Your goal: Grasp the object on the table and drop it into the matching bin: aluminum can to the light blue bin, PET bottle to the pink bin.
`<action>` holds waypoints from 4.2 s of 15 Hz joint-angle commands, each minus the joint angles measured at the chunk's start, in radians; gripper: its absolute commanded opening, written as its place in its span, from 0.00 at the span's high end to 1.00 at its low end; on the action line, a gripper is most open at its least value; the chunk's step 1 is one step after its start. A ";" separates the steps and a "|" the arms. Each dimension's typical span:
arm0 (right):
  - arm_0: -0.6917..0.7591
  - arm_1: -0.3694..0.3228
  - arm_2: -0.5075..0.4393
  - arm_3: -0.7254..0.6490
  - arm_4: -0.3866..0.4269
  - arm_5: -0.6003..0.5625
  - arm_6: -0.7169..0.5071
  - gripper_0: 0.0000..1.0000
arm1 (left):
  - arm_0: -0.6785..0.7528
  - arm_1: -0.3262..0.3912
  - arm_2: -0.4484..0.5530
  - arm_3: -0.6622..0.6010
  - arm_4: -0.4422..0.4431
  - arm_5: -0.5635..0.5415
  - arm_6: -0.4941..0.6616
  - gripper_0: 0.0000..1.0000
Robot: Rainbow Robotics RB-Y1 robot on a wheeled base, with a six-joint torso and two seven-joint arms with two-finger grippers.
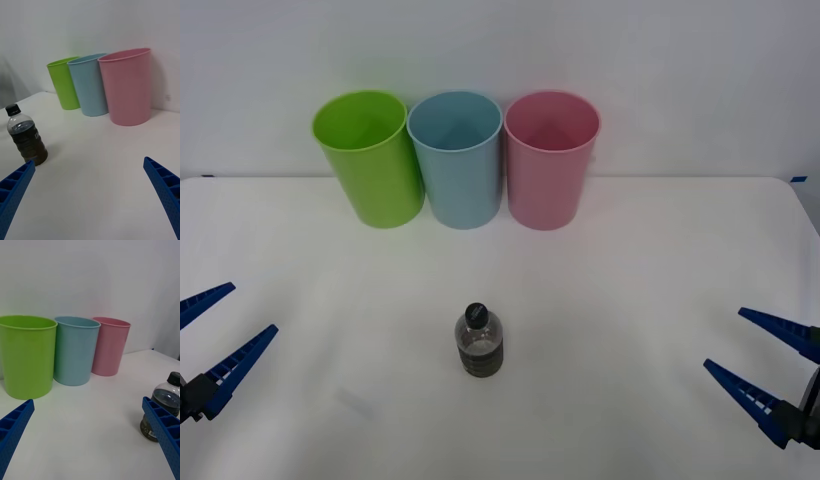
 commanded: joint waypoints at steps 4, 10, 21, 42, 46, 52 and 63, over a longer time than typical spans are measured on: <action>-0.022 -0.001 0.097 0.000 0.047 0.014 0.032 0.00 | 0.000 0.000 0.000 0.000 0.000 0.000 0.000 0.00; -0.064 -0.001 0.204 0.000 0.108 0.043 0.074 0.00 | 0.000 0.000 0.000 0.000 0.000 0.000 0.000 0.00; -0.126 0.000 0.465 0.000 0.108 0.274 0.161 0.00 | 0.000 0.000 0.000 0.000 0.000 0.000 0.000 0.00; -0.261 0.043 0.842 0.000 0.133 0.721 0.201 0.00 | 0.000 0.000 0.000 0.000 0.000 0.000 0.000 0.00; -0.286 0.054 0.913 0.000 0.133 0.808 0.201 0.00 | 0.000 0.000 0.000 0.000 0.000 0.000 0.000 0.00; -0.349 0.140 0.923 0.107 0.173 0.833 0.210 0.00 | 0.000 0.000 0.000 0.000 0.000 0.000 0.000 0.00; -0.357 0.187 0.946 0.129 0.200 0.876 0.216 0.00 | 0.000 0.000 0.000 0.000 0.000 0.000 0.000 0.00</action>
